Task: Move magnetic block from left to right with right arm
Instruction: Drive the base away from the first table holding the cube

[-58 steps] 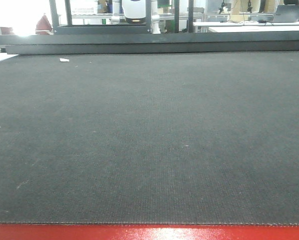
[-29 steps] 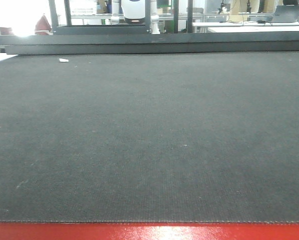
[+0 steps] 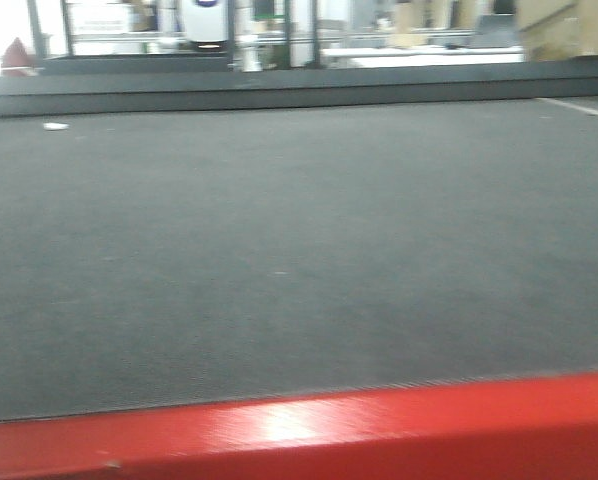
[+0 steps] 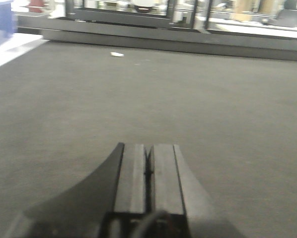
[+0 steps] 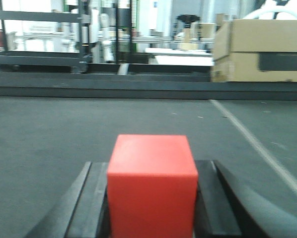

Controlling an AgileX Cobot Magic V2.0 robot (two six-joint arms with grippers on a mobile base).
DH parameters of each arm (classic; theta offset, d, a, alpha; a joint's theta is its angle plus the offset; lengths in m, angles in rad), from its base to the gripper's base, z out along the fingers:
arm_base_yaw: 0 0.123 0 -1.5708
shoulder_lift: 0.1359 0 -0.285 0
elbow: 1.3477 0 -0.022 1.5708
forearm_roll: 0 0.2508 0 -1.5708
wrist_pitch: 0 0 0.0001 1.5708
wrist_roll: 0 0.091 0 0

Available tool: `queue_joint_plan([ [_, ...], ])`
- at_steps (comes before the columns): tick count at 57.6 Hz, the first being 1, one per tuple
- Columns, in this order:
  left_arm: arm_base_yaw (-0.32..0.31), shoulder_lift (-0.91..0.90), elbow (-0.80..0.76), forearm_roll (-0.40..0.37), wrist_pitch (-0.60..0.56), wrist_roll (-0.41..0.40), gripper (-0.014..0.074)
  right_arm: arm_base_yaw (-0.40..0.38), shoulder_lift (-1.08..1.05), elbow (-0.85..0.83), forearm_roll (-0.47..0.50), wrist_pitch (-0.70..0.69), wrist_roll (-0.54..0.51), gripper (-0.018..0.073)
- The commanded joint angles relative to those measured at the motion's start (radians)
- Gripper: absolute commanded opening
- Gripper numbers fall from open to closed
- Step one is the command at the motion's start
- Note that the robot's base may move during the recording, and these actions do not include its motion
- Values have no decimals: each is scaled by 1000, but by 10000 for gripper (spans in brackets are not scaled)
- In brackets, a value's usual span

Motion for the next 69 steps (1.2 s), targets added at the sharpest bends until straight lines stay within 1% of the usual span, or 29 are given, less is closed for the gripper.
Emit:
queue_joint_plan([
  [1,-2,-10,8,-3,-84,-2,-117,-4,6,-30,5,-88,-10,244],
  [69,-2,-10,8,-3,-84,-2,-117,-4,6,-30,5,-88,-10,244],
])
